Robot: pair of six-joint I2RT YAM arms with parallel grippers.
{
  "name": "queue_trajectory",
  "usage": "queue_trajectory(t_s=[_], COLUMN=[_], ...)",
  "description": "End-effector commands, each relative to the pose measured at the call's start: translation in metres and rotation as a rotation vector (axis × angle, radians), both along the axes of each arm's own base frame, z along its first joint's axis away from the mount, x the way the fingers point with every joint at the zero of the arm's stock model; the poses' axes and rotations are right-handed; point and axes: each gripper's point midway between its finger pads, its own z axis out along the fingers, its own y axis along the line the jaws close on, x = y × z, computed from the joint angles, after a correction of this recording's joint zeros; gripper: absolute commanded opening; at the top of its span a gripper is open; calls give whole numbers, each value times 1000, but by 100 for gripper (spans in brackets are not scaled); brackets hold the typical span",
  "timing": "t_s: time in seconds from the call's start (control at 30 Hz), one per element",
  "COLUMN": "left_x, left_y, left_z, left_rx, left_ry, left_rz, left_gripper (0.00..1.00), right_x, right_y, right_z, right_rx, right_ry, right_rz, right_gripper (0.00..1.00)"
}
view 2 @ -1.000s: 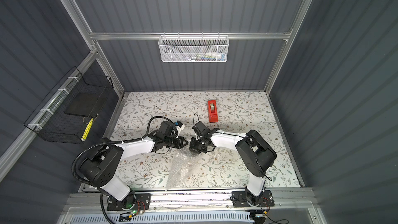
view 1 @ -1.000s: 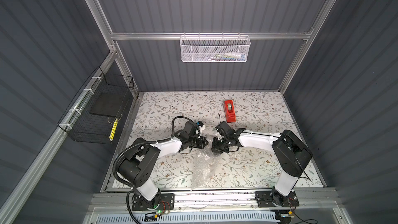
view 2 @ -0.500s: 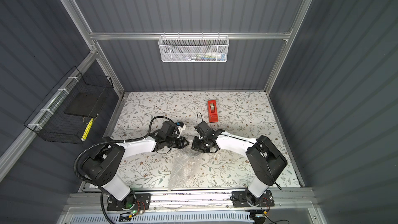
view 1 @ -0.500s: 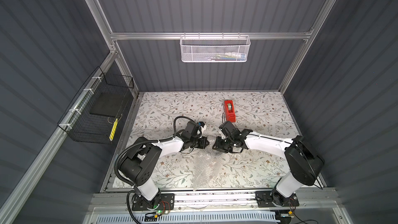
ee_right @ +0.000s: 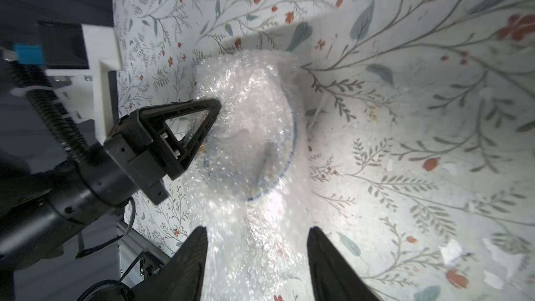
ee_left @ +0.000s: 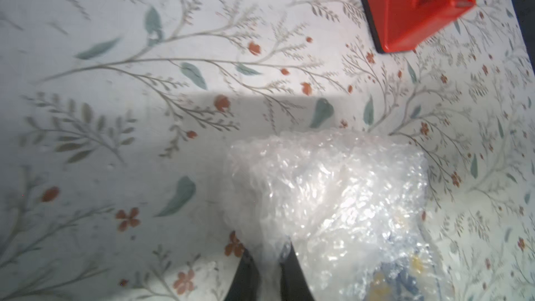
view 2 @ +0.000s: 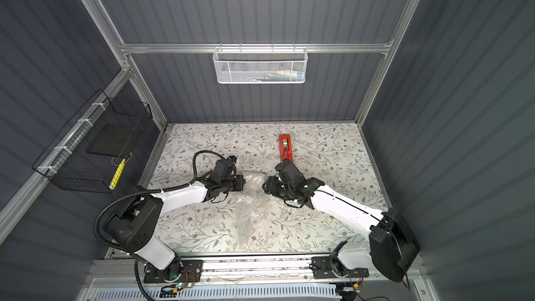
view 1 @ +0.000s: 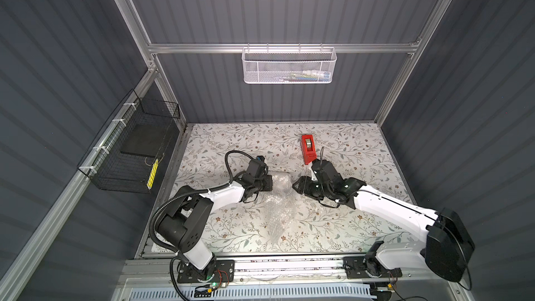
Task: Wrap bowls in bubble wrap
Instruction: Wrap the bubble wrap at the center of the board.
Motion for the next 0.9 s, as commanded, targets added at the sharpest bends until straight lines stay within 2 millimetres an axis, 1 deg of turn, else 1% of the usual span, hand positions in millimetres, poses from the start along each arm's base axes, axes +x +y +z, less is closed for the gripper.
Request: queue_trajectory(t_s=[0.0, 0.03, 0.1, 0.17, 0.27, 0.33, 0.43, 0.53, 0.67, 0.73, 0.87], left_x=[17, 22, 32, 40, 50, 55, 59, 58, 56, 55, 55], left_y=[47, 53, 56, 55, 48, 44, 41, 37, 38, 41, 44], left_z=[-8, -8, -5, -3, 0, -1, -3, -7, -7, -5, -1], left_rx=[92, 80, 59, 40, -2, -16, -38, -72, -106, -111, -114], left_ry=[-14, -17, -35, -48, -58, -53, -45, -30, -27, -32, -39], left_rz=[205, 246, 290, 317, 332, 341, 352, 358, 380, 397, 413], left_gripper=[0, 0, 0, 0, 0, 0, 0, 0, 0, 0, 0], right_x=[3, 0, -6, -15, -29, -43, -53, -58, -59, -58, -56], right_y=[-21, -23, -25, -21, -8, 3, 18, 36, 55, 61, 64], right_z=[-5, -8, -19, -29, -48, -61, -73, -80, -87, -90, -94], right_rx=[2, 11, 39, 94, 201, 262, 316, 369, 408, 427, 442], right_ry=[-9, -4, 37, 86, 179, 256, 316, 356, 387, 397, 406], right_rz=[-70, -70, -66, -60, -47, -20, -10, 10, 13, 8, -11], right_gripper=[60, 62, 63, 65, 66, 66, 68, 68, 69, 69, 69])
